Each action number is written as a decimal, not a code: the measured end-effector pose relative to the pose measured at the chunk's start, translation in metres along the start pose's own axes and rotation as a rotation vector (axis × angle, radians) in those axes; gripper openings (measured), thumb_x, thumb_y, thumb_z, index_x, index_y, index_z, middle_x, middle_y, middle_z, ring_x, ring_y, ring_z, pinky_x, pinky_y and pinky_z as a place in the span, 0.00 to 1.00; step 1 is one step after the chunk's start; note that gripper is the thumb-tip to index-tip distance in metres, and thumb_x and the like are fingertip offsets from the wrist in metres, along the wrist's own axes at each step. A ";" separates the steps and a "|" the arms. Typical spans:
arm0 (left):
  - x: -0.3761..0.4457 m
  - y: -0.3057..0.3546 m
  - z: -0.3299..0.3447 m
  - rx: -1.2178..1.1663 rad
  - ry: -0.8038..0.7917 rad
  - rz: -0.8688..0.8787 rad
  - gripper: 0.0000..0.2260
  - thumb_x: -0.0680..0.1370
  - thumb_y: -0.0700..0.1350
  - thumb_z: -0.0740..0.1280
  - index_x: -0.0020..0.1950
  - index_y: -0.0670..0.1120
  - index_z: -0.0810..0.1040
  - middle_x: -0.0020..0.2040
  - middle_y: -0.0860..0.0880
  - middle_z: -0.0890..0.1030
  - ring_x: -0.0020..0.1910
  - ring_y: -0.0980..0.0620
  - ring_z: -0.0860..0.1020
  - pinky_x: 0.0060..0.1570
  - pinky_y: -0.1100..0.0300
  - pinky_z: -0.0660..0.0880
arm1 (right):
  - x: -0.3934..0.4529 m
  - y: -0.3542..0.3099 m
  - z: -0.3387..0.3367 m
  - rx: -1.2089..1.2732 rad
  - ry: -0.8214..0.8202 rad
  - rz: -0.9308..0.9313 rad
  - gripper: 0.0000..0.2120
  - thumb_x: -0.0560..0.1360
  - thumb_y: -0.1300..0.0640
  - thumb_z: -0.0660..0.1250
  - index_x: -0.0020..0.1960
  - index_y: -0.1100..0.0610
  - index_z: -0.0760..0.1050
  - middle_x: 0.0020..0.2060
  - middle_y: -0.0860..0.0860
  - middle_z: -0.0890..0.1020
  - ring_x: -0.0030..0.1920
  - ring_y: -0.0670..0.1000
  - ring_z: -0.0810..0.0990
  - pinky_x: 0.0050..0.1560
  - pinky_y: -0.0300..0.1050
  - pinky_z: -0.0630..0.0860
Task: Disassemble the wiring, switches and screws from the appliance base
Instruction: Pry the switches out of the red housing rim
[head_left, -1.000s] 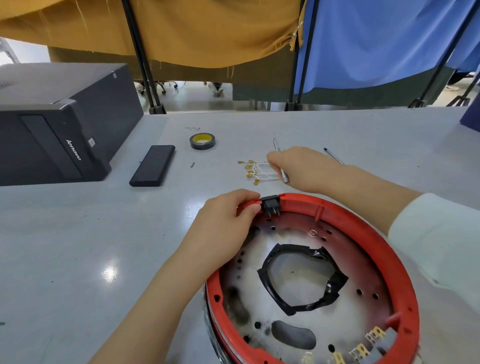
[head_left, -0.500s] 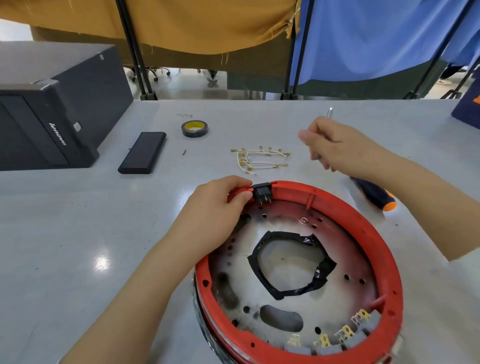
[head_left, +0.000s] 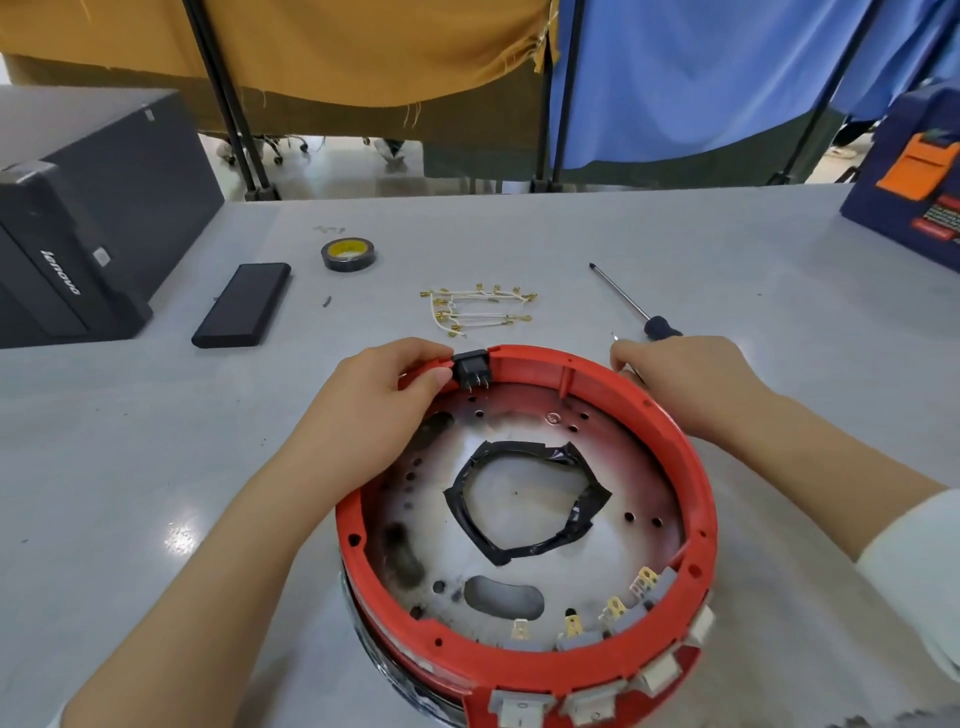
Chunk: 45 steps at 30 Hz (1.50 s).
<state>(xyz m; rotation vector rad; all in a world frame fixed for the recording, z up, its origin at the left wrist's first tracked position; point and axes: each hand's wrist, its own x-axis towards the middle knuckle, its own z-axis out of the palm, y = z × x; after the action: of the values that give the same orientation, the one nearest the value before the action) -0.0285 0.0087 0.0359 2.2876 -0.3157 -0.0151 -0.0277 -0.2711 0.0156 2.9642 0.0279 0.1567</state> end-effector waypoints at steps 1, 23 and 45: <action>0.000 -0.001 0.000 0.007 0.001 0.002 0.11 0.80 0.49 0.62 0.60 0.56 0.78 0.54 0.59 0.80 0.53 0.59 0.76 0.51 0.67 0.68 | 0.001 0.000 0.001 -0.006 0.022 -0.014 0.08 0.80 0.55 0.54 0.53 0.50 0.71 0.38 0.51 0.76 0.31 0.44 0.61 0.34 0.42 0.66; 0.003 -0.006 0.000 0.045 0.003 0.041 0.10 0.80 0.50 0.61 0.60 0.59 0.77 0.52 0.62 0.80 0.49 0.67 0.75 0.44 0.77 0.65 | 0.036 0.000 0.013 0.002 0.163 -0.107 0.14 0.82 0.52 0.50 0.62 0.53 0.68 0.52 0.51 0.78 0.51 0.57 0.78 0.42 0.47 0.72; 0.011 -0.008 0.000 0.107 -0.043 0.141 0.10 0.81 0.48 0.60 0.61 0.56 0.76 0.51 0.60 0.77 0.51 0.61 0.73 0.45 0.73 0.65 | 0.017 -0.098 -0.031 0.289 0.091 -0.534 0.23 0.80 0.46 0.57 0.70 0.56 0.65 0.60 0.54 0.74 0.61 0.55 0.70 0.62 0.51 0.68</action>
<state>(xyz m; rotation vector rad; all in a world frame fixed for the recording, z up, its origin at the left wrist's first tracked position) -0.0165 0.0113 0.0315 2.3677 -0.5110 0.0250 -0.0146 -0.1688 0.0312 3.0927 0.9122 0.2291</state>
